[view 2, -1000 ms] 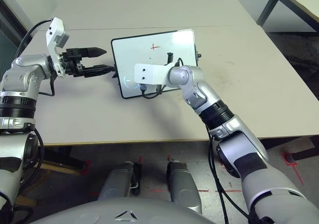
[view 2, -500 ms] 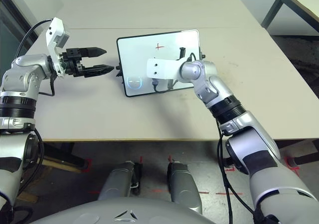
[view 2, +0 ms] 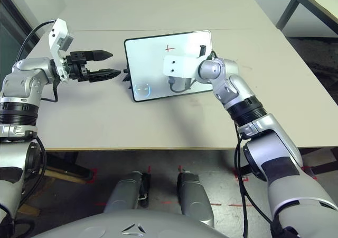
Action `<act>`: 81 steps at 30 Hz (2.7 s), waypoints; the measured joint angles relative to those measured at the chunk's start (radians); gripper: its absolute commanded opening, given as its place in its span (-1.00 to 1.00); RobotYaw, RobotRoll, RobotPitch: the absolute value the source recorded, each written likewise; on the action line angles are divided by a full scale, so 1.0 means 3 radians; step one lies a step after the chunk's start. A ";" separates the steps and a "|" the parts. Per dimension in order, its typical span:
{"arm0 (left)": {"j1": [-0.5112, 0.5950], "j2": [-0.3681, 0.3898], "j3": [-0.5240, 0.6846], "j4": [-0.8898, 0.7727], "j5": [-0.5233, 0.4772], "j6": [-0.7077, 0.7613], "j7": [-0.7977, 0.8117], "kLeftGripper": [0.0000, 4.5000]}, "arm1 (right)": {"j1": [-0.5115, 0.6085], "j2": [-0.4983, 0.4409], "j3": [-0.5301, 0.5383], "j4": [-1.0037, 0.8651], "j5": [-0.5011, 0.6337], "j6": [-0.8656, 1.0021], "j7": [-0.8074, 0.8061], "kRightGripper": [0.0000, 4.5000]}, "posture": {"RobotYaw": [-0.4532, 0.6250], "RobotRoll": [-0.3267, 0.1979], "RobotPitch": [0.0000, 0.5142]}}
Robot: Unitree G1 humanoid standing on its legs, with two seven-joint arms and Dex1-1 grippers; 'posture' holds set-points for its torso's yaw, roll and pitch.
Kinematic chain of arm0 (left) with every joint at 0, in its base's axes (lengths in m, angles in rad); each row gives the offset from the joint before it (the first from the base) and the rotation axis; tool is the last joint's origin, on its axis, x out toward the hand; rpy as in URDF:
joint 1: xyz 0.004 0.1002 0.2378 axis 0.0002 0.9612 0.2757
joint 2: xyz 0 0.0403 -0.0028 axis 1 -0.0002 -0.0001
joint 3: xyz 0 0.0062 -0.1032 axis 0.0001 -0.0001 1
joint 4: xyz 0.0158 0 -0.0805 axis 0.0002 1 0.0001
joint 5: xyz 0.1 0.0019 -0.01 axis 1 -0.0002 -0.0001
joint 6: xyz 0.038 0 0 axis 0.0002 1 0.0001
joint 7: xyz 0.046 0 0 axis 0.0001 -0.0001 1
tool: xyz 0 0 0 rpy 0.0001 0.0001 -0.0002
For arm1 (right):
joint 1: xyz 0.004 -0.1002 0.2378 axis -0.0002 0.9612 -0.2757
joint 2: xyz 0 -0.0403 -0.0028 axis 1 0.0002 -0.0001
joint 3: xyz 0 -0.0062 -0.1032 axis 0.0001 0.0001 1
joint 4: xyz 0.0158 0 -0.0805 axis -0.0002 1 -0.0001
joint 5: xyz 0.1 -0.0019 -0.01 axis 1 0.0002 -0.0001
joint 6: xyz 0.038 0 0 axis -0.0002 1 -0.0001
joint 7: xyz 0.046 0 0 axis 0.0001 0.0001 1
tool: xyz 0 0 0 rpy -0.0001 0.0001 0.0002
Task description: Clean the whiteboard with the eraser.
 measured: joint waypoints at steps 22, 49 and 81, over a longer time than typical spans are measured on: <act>-0.0008 -0.0001 0.0001 0.0000 0.0000 -0.0010 0.0012 1.00 | -0.0166 0.0563 0.0098 -0.0026 -0.0031 0.0058 -0.0020 -1.00 | 0.17 0.25 -0.61; -0.0024 -0.0023 0.0001 0.0110 0.0000 -0.0093 0.0012 1.00 | -0.0415 0.0091 -0.0052 0.0573 0.0007 -0.0154 -0.0242 -1.00 | 0.14 0.25 -0.66; -0.0024 -0.0010 0.0005 0.0050 -0.0001 -0.0057 0.0035 1.00 | -0.0615 0.0549 -0.0040 0.0631 -0.0002 -0.0056 -0.0290 -1.00 | 0.17 0.25 -0.62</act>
